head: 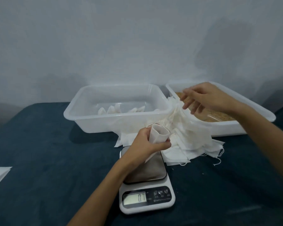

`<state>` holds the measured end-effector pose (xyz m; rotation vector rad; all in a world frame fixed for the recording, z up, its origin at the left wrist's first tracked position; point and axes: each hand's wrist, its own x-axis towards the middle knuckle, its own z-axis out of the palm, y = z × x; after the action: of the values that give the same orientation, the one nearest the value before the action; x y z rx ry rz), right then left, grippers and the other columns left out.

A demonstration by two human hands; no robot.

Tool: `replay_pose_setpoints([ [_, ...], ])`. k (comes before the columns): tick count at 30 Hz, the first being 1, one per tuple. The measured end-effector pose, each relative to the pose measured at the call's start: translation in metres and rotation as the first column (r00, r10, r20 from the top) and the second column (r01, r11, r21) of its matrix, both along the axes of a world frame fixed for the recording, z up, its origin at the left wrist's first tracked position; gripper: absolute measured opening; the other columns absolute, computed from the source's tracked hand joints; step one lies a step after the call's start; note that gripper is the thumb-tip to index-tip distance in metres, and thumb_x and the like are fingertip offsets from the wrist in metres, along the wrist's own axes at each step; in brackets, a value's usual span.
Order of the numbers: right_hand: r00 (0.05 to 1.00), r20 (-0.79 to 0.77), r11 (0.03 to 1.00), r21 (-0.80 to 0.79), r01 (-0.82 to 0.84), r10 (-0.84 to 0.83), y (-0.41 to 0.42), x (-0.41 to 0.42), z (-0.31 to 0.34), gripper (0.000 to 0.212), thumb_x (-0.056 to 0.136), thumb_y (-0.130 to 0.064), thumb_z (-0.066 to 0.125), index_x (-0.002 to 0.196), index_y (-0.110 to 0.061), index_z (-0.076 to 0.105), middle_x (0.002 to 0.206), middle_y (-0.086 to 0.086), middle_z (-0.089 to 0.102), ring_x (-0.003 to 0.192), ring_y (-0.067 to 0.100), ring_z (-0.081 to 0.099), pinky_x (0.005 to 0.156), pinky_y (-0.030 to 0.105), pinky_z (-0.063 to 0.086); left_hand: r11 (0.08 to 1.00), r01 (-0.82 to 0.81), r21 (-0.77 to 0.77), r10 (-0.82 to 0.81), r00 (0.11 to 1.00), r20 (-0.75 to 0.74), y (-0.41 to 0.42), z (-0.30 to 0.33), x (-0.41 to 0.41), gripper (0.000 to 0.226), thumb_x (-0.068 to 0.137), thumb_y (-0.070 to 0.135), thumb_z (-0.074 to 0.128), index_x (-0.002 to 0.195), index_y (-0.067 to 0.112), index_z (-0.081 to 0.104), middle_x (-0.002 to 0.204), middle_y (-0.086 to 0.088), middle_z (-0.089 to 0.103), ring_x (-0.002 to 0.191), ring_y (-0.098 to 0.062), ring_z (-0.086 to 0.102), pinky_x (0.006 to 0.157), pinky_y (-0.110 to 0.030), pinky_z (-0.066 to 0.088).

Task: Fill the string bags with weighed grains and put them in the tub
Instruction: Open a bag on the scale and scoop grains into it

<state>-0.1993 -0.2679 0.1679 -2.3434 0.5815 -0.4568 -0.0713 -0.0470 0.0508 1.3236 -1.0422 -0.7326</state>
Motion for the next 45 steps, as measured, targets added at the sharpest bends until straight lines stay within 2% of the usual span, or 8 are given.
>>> replay_pose_setpoints([
  [2,0.969,0.002,0.955,-0.171,0.244,-0.247,-0.053,-0.007,-0.021,0.023,0.1,-0.037,0.06,0.106,-0.018,0.071,0.101,0.01,0.076,0.078,0.022,0.07,0.068,0.028,0.053,1.0,-0.021,-0.004,0.021,1.0,0.014,-0.001,-0.001,0.001,0.022,0.086,0.003,0.081,0.101,-0.002,0.065,0.096,-0.003,0.066,0.09,-0.017,0.064,0.082,-0.034,0.051],
  [6,0.805,-0.378,0.874,-0.359,0.328,-0.457,-0.116,-0.027,-0.064,0.058,0.088,-0.04,0.076,0.133,-0.009,0.057,0.133,0.011,0.063,0.116,0.028,0.059,0.094,0.035,0.044,0.994,-0.1,-0.052,0.1,0.995,0.007,-0.003,0.001,0.006,0.03,0.079,0.006,0.084,0.097,-0.006,0.063,0.09,-0.006,0.065,0.086,-0.02,0.062,0.081,-0.037,0.051],
  [18,0.697,-0.543,0.861,-0.456,0.225,-0.469,-0.134,-0.013,-0.087,0.026,0.087,-0.033,0.073,0.092,-0.007,0.07,0.095,0.009,0.071,0.085,0.024,0.065,0.076,0.035,0.053,0.984,-0.175,-0.033,0.176,0.984,0.011,-0.002,-0.003,0.01,0.025,0.085,0.001,0.081,0.104,-0.004,0.066,0.094,-0.013,0.071,0.086,-0.018,0.069,0.074,-0.025,0.057],
  [21,0.669,-0.555,0.844,-0.49,0.217,-0.494,-0.131,-0.01,-0.085,0.014,0.09,-0.022,0.066,0.082,-0.012,0.062,0.09,0.005,0.065,0.078,0.02,0.057,0.066,0.03,0.042,0.982,-0.185,-0.035,0.186,0.982,0.032,-0.002,-0.001,0.01,0.02,0.086,0.002,0.08,0.101,-0.003,0.067,0.1,-0.02,0.068,0.086,-0.019,0.068,0.074,-0.025,0.055],
  [26,0.661,-0.531,0.834,-0.468,0.292,-0.53,-0.125,-0.007,-0.084,0.031,0.102,-0.031,0.044,0.087,-0.008,0.059,0.098,0.005,0.059,0.092,0.026,0.058,0.086,0.037,0.048,0.985,-0.167,-0.034,0.168,0.985,0.041,-0.001,-0.001,0.01,0.019,0.087,0.003,0.079,0.1,-0.002,0.065,0.102,-0.023,0.063,0.086,-0.018,0.066,0.072,-0.025,0.053],
  [34,0.625,-0.464,0.711,-0.669,0.217,-0.627,-0.131,-0.011,-0.089,0.01,0.093,-0.008,0.057,0.084,-0.01,0.055,0.072,-0.001,0.05,0.07,0.016,0.051,0.066,0.03,0.043,0.988,-0.148,-0.039,0.15,0.988,0.032,0.0,0.001,0.009,0.03,0.08,0.018,0.079,0.097,-0.001,0.065,0.104,-0.024,0.06,0.086,-0.019,0.063,0.076,-0.03,0.051],
  [40,0.558,-0.397,0.61,-0.746,0.266,-0.729,-0.136,-0.01,-0.092,0.014,0.087,-0.006,0.06,0.091,-0.018,0.053,0.082,0.0,0.052,0.093,0.027,0.058,0.1,0.048,0.036,0.986,-0.165,-0.023,0.166,0.984,0.057,0.0,0.001,0.011,0.018,0.088,0.003,0.078,0.098,-0.003,0.064,0.106,-0.026,0.059,0.084,-0.017,0.062,0.072,-0.025,0.051],
  [45,0.636,-0.399,0.657,-0.717,0.233,-0.661,-0.141,-0.009,-0.095,0.012,0.091,-0.002,0.056,0.095,-0.013,0.054,0.086,0.002,0.053,0.09,0.025,0.055,0.092,0.044,0.042,0.984,-0.174,-0.026,0.175,0.984,0.042,0.001,0.002,0.01,0.019,0.088,0.0,0.077,0.099,-0.006,0.063,0.105,-0.03,0.06,0.085,-0.019,0.062,0.072,-0.025,0.051],
])
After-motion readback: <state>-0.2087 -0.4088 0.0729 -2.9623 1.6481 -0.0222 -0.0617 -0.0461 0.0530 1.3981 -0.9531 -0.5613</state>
